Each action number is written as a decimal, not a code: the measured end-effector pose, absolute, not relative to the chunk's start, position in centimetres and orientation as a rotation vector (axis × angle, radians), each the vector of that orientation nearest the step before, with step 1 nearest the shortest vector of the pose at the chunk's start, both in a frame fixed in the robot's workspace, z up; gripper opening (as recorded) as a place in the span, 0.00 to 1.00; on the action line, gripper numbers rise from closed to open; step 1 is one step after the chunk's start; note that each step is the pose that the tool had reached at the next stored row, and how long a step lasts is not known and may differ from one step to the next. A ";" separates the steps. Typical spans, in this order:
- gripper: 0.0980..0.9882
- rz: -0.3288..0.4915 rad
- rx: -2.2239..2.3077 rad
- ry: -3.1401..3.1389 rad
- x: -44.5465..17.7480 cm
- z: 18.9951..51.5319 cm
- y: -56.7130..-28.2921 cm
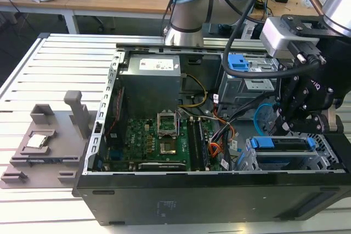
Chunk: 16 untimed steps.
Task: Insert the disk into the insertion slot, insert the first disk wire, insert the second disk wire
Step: 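Insert the disk into the insertion slot, then insert the first disk wire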
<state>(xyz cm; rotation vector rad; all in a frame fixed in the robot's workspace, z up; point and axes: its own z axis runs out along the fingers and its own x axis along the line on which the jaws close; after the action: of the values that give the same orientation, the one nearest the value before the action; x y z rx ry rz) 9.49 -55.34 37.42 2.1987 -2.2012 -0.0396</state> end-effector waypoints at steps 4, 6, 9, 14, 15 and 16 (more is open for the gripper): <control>0.01 -0.040 2.199 -2.201 9.9 37.4 -55.3; 0.01 -0.040 2.199 -2.201 11.0 37.4 -55.3; 0.01 -0.040 2.199 -2.201 11.9 37.4 -55.3; 0.01 -0.040 2.199 -2.201 13.4 37.4 -55.3; 0.01 -0.040 2.199 -2.201 13.8 37.4 -55.2; 0.01 -0.040 2.199 -2.201 14.4 37.4 -55.2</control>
<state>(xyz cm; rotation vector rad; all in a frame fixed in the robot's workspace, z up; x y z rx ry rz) 14.36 -55.16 37.41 2.1985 -2.2011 -0.0399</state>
